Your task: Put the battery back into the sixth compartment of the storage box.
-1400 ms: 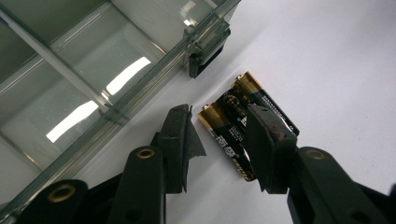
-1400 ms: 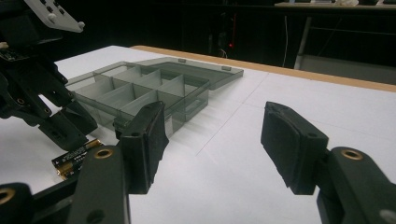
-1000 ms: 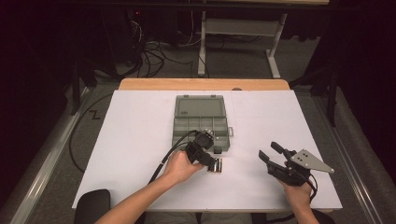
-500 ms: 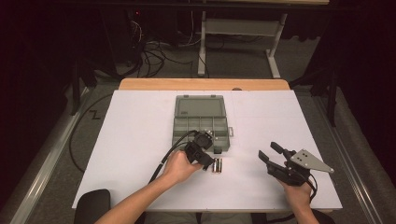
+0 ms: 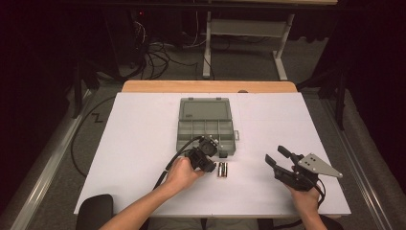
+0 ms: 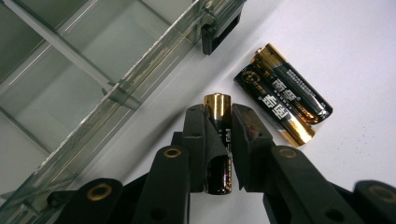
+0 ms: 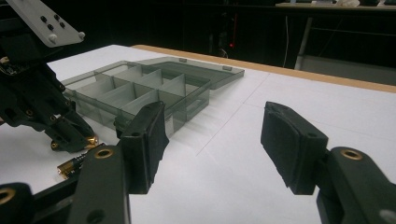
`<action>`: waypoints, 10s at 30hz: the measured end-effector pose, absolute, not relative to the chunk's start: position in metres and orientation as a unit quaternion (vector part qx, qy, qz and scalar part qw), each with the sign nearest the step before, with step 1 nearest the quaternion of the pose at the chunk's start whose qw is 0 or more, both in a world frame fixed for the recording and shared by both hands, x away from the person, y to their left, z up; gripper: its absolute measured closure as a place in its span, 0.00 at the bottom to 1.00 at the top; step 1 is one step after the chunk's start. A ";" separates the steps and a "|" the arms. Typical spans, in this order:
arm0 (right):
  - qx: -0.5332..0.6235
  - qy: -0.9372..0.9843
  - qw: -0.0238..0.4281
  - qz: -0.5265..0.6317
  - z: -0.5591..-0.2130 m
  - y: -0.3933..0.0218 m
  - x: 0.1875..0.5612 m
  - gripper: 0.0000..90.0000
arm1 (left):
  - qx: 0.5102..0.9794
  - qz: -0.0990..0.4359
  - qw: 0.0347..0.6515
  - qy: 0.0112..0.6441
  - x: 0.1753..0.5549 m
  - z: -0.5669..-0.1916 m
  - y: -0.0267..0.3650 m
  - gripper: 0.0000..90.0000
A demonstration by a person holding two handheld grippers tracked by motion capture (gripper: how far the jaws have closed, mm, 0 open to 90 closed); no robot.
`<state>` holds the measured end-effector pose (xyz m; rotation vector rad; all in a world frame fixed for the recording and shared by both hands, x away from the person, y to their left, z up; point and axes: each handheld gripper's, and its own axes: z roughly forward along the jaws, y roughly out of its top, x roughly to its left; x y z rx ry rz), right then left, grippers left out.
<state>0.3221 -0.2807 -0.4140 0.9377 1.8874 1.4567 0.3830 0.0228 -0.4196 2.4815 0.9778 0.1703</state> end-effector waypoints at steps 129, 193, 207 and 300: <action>0.343 0.701 0.263 0.567 -0.412 -0.284 0.321 0.46 | 0.872 0.112 0.278 0.387 0.418 -0.367 0.069 0.54; 0.336 0.705 0.280 0.558 -0.413 -0.280 0.323 0.47 | 0.874 0.055 0.302 0.376 0.373 -0.391 0.046 0.57; 0.331 0.709 0.280 0.557 -0.413 -0.280 0.322 0.47 | 0.880 0.030 0.291 0.374 0.377 -0.406 0.029 0.63; 0.318 0.720 0.277 0.552 -0.413 -0.276 0.321 0.47 | 0.887 0.061 0.287 0.357 0.398 -0.381 0.051 0.85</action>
